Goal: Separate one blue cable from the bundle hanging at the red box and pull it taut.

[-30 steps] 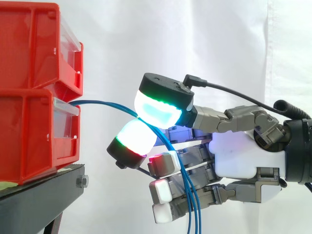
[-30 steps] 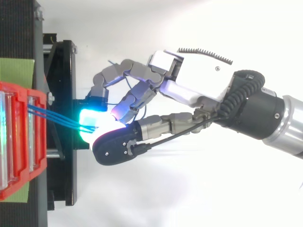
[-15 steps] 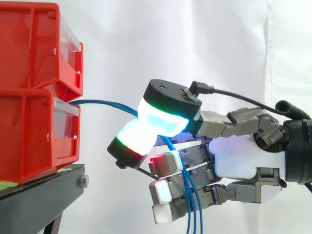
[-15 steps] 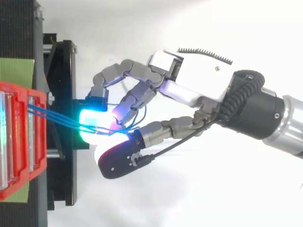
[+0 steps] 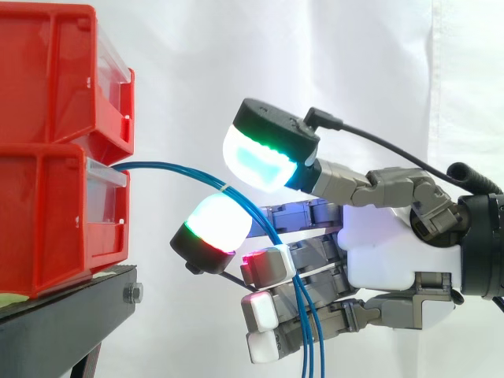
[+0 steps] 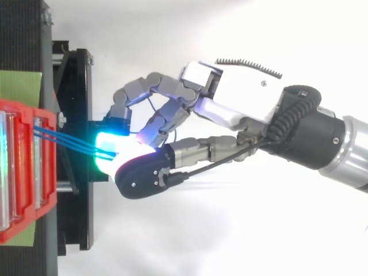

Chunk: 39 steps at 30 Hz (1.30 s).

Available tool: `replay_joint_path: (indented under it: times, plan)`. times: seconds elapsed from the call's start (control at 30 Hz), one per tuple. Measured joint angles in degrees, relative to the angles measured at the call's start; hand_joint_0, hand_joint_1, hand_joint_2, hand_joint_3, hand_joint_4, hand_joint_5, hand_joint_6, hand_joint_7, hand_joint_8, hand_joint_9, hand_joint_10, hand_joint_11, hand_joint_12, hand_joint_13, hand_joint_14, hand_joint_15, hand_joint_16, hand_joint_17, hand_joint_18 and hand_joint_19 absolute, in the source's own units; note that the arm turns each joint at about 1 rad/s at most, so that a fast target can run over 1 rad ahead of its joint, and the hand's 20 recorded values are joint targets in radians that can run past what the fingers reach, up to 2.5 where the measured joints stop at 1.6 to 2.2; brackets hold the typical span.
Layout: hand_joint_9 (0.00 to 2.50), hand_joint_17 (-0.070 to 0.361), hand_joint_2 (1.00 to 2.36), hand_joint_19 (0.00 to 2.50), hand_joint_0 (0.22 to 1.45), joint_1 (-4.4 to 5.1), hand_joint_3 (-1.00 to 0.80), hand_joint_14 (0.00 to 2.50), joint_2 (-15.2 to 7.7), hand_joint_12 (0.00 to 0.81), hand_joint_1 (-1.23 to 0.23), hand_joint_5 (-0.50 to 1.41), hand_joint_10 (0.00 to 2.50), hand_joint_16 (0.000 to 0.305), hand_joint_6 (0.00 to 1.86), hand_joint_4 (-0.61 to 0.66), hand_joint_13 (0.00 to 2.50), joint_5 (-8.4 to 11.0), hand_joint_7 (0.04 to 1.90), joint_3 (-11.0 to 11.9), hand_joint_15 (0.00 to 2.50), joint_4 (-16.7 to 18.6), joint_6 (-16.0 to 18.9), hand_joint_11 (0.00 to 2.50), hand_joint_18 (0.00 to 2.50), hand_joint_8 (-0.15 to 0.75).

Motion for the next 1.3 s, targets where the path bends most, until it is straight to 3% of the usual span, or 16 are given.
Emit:
replay_joint_path:
  times: [0.23,0.6,0.77,1.3]
  plan:
    - [1.17,0.101,1.02,0.64,0.66,0.00,-0.23,0.03,0.0,0.330,-0.72,-0.22,0.02,0.045,0.95,-0.04,1.11,-0.01,1.05,0.0,0.75,0.0,0.1,1.26,0.78,0.276]
    - [1.20,0.091,1.00,0.63,0.82,0.00,-0.50,0.03,0.0,0.307,-0.88,-0.20,0.02,0.041,0.95,-0.13,1.09,-0.07,1.08,0.0,0.75,0.1,0.2,1.26,0.74,0.240]
    - [1.24,0.089,1.00,0.59,0.81,0.00,-0.50,0.03,0.0,0.299,-0.91,-0.19,0.02,0.039,0.94,-0.17,1.09,-0.17,1.13,0.0,0.74,-0.1,0.2,1.27,0.75,0.200]
    - [1.31,0.085,1.00,0.58,0.74,-0.20,-0.50,0.03,0.0,0.286,-0.99,-0.16,0.03,0.038,0.93,-0.19,1.09,-0.40,1.25,0.0,0.74,-1.7,0.6,1.28,0.74,0.203]
